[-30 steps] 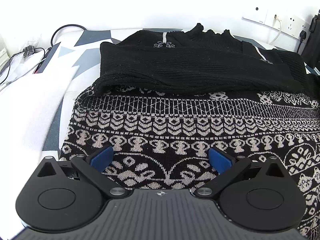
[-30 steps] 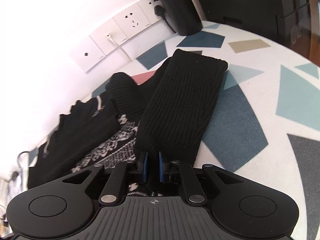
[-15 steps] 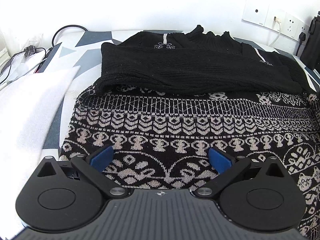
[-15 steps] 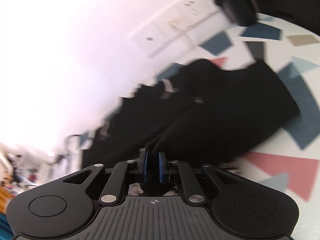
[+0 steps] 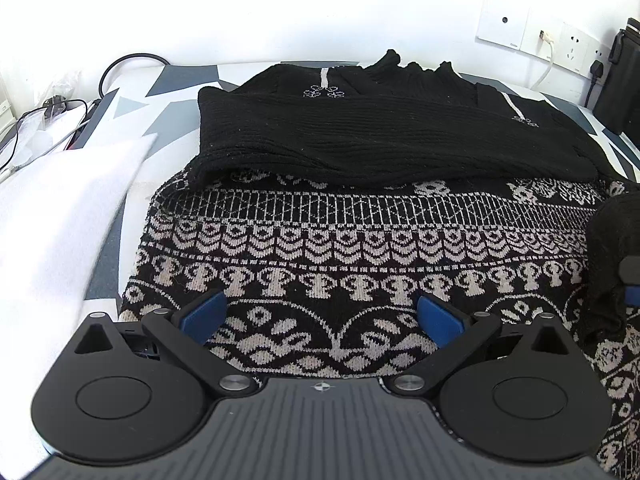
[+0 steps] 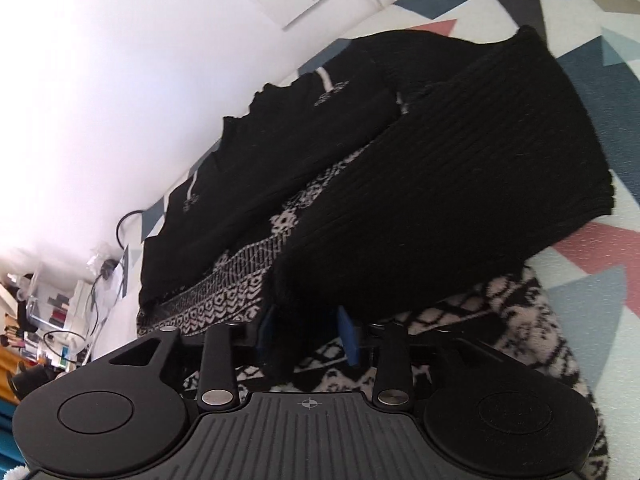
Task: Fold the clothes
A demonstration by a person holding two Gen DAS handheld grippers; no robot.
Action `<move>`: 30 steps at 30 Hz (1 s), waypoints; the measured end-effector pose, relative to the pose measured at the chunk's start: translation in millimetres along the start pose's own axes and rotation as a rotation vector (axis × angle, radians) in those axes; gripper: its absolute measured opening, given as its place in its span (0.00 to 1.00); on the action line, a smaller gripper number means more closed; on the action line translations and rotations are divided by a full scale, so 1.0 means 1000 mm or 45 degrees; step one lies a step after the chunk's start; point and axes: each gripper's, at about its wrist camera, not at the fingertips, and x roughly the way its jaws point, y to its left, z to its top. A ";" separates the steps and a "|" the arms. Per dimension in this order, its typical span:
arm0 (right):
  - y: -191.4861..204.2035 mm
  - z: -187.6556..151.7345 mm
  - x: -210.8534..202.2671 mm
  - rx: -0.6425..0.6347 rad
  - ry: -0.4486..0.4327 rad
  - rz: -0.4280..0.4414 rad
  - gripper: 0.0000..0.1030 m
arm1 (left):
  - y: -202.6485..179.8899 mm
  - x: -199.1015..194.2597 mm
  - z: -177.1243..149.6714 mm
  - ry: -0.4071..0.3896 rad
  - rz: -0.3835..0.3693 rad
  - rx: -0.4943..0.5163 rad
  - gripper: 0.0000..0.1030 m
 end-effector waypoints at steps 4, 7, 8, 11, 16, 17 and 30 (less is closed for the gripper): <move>-0.012 0.008 -0.024 0.057 -0.089 -0.009 0.34 | -0.013 -0.014 0.012 0.020 -0.102 0.088 0.76; -0.027 0.018 -0.046 0.091 -0.174 -0.042 0.35 | -0.035 -0.031 0.021 -0.050 -0.296 0.183 0.76; -0.033 0.021 -0.051 0.101 -0.200 -0.069 0.35 | -0.042 -0.031 0.025 -0.045 -0.347 0.196 0.78; -0.055 0.025 -0.065 0.167 -0.261 -0.160 0.35 | -0.060 -0.016 0.036 0.044 -0.471 0.138 0.81; -0.084 0.019 -0.082 0.235 -0.307 -0.242 0.35 | -0.088 0.011 0.044 0.129 -0.493 0.112 0.81; -0.089 0.018 -0.085 0.240 -0.312 -0.253 0.35 | -0.093 0.016 0.046 0.142 -0.495 0.109 0.80; -0.110 0.015 -0.086 0.297 -0.361 -0.310 0.37 | -0.115 0.019 0.043 0.155 -0.516 0.143 0.22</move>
